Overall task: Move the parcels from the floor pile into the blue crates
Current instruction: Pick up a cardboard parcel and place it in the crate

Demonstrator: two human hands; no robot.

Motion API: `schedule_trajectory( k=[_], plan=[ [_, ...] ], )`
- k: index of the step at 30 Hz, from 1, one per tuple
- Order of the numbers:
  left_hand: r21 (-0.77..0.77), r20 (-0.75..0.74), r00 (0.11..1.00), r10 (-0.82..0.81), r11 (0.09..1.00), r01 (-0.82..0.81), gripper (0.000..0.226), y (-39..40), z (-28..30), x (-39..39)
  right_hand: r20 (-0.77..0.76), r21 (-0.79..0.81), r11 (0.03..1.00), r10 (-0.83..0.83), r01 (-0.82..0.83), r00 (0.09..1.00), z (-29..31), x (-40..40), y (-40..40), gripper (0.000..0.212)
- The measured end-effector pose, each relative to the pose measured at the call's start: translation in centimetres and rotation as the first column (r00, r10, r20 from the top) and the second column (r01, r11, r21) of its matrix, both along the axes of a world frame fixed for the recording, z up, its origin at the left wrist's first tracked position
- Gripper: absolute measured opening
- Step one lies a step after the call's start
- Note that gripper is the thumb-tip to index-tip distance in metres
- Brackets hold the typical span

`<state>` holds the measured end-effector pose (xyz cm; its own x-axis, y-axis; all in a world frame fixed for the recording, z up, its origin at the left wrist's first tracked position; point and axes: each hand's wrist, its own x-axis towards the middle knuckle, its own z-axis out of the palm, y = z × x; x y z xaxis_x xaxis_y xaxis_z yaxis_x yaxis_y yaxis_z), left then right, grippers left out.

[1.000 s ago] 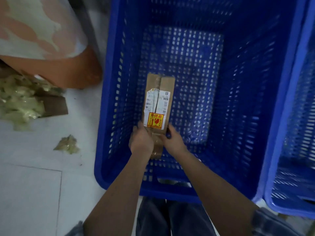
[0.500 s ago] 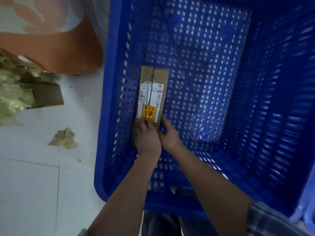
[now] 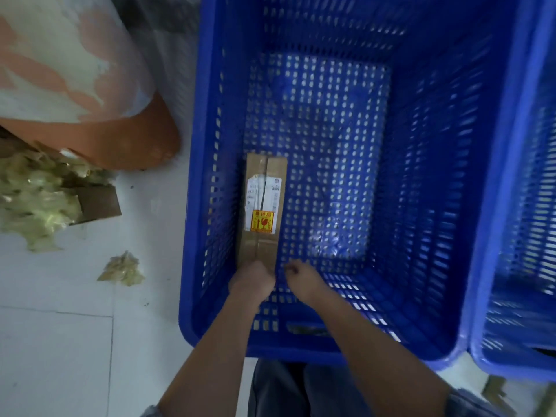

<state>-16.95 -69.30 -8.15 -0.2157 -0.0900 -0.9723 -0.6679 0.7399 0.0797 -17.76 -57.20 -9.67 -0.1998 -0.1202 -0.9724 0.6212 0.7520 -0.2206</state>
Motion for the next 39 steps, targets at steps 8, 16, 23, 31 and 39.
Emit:
schedule_trajectory(
  k=[8, 16, 23, 31, 39],
  plan=[
    [0.079, -0.057, 0.997, 0.049, 0.996, -0.044, 0.028, 1.6, 10.7, -0.5, -0.046, 0.106, 0.836, -0.537, 0.539, 0.842, 11.9, 1.0, 7.7, 0.022],
    [0.018, -0.126, 0.989, -0.077, 0.997, 0.080, 0.036, 4.0, 17.3, -1.2, -0.288, 0.103, 0.745, -0.611, 0.658, 0.737, 19.8, 3.8, 15.0, 0.022],
    [0.012, -0.199, 0.973, -0.119, 0.992, 0.124, 0.027, 8.7, 19.5, -0.6, -0.435, 0.052, 0.510, -0.762, 0.859, 0.479, 23.6, 7.5, 22.3, 0.017],
    [-0.097, -0.183, 0.924, -0.337, 0.941, 0.324, 0.023, 20.8, 20.4, 2.3, -0.334, 0.014, 0.196, -0.923, 0.981, 0.189, 22.8, 18.3, 33.1, 0.020],
    [-0.033, -0.210, 0.866, -0.454, 0.889, 0.457, 0.024, 39.0, 23.6, 13.7, -0.177, 0.177, -0.147, -0.977, 0.973, -0.116, 24.8, 36.2, 42.7, 0.012]
  ],
)
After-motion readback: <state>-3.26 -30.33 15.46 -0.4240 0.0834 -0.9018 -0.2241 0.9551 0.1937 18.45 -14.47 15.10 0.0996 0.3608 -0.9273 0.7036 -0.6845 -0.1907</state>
